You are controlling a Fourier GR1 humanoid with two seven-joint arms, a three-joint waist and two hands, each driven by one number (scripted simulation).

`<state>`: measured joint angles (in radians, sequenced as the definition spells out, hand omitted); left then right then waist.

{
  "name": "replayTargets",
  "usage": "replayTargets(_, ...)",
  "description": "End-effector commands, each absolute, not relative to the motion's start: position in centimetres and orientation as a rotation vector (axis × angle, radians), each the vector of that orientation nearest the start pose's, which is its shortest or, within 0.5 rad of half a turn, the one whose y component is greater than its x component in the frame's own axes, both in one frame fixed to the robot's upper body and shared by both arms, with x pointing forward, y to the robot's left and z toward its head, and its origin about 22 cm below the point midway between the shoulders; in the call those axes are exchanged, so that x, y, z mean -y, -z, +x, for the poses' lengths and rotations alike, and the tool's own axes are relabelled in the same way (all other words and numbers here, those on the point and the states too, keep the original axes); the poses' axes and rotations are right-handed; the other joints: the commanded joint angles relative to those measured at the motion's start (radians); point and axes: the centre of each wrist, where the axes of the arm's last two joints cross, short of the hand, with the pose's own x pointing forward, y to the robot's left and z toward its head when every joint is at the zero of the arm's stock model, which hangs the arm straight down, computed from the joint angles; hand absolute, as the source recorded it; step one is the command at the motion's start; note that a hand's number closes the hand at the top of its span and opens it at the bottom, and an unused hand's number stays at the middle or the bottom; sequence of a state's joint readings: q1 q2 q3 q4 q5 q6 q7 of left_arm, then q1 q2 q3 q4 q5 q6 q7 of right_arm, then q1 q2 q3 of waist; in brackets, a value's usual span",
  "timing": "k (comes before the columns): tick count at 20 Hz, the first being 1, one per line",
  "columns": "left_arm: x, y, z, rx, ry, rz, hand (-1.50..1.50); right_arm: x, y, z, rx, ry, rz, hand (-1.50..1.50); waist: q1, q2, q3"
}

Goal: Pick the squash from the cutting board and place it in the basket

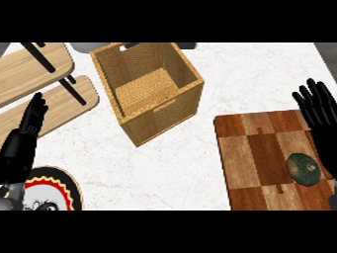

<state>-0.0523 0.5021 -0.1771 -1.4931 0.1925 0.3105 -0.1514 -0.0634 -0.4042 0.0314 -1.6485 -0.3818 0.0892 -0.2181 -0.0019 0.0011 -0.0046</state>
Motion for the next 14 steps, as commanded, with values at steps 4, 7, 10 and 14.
replayTargets(4,-29.9,-5.3,27.0,1.753,0.318,0.362,0.00,26.2,-7.8,25.7,1.766,-0.651,0.639,1.50,0.022,-0.001,0.007)
replayTargets(7,-30.6,-4.3,26.4,1.708,0.274,0.363,0.00,25.7,-2.5,24.0,1.874,0.235,0.633,1.50,-0.081,0.023,0.046)
replayTargets(10,-29.8,-7.3,28.0,1.722,0.351,0.308,0.00,20.5,-3.5,18.9,1.519,-0.601,1.116,1.50,-0.032,-0.011,0.006)
replayTargets(14,-30.1,-7.4,27.5,1.696,0.358,0.314,0.00,23.5,-8.2,15.2,1.701,-0.699,0.850,-1.50,-0.039,-0.012,0.004)
